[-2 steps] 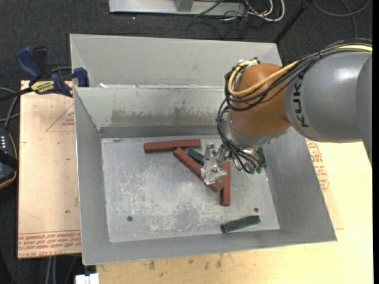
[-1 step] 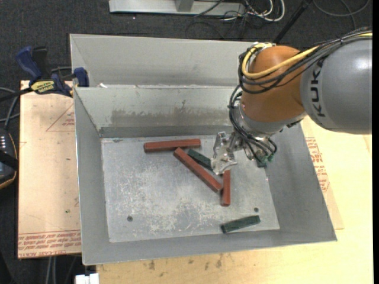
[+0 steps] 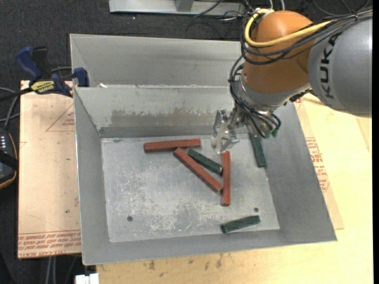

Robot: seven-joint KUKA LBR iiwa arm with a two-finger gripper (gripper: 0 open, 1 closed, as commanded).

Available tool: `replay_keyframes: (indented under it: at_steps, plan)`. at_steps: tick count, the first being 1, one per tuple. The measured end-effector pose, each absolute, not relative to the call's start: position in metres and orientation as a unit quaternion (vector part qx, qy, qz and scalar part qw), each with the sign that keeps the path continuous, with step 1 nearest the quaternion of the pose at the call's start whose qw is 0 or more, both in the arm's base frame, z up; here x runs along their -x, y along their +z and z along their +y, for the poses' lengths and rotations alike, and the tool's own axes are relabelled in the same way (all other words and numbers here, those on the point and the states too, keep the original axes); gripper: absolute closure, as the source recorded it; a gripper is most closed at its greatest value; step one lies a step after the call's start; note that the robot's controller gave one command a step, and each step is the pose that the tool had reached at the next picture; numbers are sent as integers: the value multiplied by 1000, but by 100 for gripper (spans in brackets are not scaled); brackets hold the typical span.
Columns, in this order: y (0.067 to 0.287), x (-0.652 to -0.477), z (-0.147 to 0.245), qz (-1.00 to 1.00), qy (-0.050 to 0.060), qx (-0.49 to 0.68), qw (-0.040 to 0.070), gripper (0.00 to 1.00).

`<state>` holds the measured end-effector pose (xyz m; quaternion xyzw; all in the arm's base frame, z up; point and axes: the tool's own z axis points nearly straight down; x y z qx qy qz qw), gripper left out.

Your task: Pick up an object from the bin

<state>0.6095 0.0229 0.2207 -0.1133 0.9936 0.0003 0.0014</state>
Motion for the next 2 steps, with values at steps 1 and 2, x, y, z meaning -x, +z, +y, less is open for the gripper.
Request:
replay_keyframes:
  at_steps: [1, 2]
  plan:
    - [142, -579, 36, 991, 1, 130, -1, 0]
    - [144, -580, 36, 992, 1, 129, 1, 0]
